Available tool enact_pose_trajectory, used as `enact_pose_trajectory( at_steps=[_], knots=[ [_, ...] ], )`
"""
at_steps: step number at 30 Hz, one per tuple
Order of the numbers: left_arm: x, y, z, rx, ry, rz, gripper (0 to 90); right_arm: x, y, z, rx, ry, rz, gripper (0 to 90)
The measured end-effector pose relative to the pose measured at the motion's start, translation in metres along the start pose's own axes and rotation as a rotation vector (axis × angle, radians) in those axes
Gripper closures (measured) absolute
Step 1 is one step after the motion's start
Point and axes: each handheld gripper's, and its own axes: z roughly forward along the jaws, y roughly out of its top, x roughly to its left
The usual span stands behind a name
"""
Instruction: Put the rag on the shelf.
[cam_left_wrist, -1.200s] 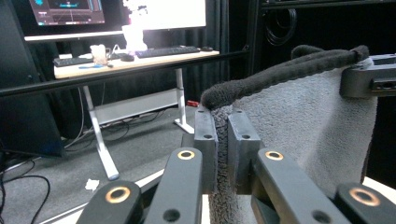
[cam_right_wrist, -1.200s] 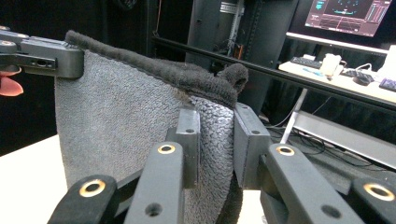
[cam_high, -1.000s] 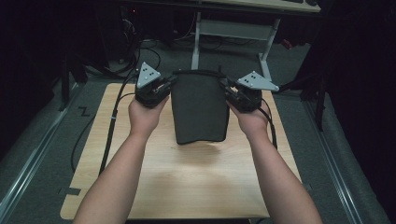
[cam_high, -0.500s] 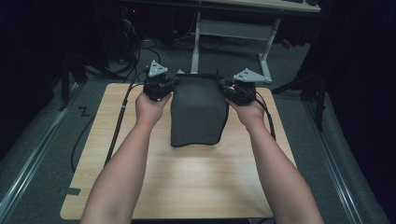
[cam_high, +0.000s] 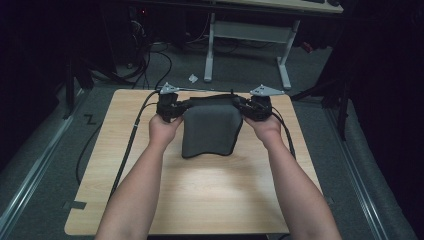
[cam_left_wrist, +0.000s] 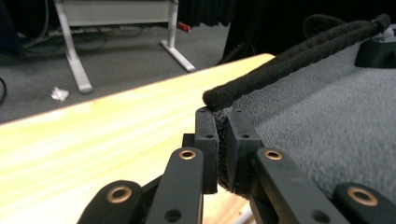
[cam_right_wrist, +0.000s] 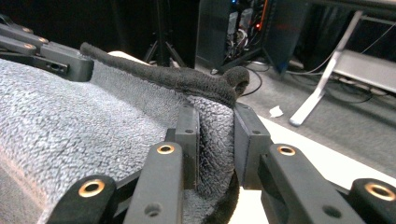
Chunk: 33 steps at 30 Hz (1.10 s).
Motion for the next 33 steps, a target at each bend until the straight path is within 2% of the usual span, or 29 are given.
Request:
enact_pose_trajectory(
  at_steps=[6,12,17,23,33],
  knots=[
    [0.003,-0.009,-0.001,0.007,-0.012,-0.017,84.6,0.002,-0.007,0.004,0.020,0.001,-0.005,74.6],
    [0.004,-0.018,0.000,0.007,-0.027,-0.043,84.6,0.000,-0.012,0.006,0.015,0.017,0.047,74.5],
    [0.003,-0.025,0.003,0.025,-0.033,-0.041,84.6,-0.002,-0.018,0.008,0.021,0.028,0.085,74.3],
    [0.003,-0.033,0.002,0.025,-0.039,-0.055,84.6,-0.003,-0.027,0.011,0.020,0.043,0.138,73.6],
    [0.002,-0.043,0.000,0.035,-0.040,-0.056,84.7,-0.002,-0.035,0.016,0.023,0.050,0.180,73.3]
  ],
)
